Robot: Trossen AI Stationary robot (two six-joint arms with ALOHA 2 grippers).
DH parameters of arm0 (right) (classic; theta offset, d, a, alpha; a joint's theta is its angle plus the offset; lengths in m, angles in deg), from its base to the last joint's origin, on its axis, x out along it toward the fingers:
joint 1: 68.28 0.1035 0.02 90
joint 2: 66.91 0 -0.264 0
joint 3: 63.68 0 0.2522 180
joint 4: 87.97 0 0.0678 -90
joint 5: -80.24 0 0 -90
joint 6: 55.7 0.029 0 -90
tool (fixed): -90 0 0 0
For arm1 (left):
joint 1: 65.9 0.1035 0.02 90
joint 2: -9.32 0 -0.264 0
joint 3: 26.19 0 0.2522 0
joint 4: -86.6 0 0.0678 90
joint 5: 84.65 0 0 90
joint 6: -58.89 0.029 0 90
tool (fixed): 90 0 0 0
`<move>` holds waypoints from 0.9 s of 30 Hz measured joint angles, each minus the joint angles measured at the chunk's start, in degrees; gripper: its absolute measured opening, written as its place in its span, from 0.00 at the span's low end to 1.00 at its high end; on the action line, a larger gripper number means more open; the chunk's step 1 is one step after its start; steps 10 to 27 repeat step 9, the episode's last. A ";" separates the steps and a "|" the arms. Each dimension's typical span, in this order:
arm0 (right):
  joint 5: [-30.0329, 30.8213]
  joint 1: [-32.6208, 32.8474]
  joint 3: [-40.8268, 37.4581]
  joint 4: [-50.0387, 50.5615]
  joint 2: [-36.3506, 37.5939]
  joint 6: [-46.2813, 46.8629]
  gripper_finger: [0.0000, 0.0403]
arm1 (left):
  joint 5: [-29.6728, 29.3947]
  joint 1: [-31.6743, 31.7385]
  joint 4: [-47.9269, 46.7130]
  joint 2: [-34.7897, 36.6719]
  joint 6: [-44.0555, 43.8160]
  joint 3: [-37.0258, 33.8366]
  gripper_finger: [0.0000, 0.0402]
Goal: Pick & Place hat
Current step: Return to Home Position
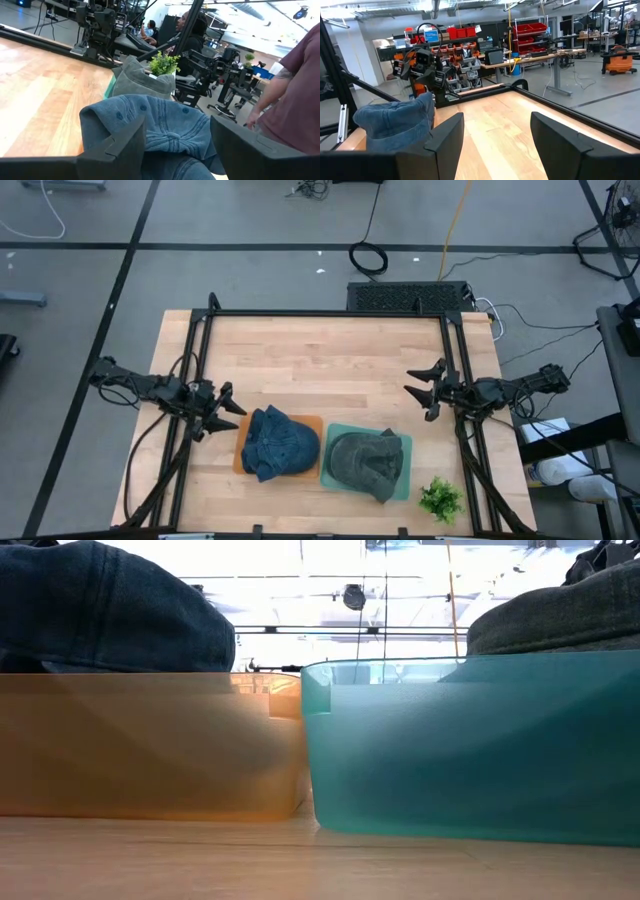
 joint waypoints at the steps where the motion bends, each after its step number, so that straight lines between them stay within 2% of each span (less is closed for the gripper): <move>1: -0.02 0.00 0.00 -0.02 0.00 0.00 0.54 | 0.00 0.00 0.08 0.00 0.03 0.00 0.57; 27: -0.02 0.00 0.00 -0.17 0.00 0.00 0.54 | -0.03 0.00 1.78 0.00 0.19 -0.22 0.57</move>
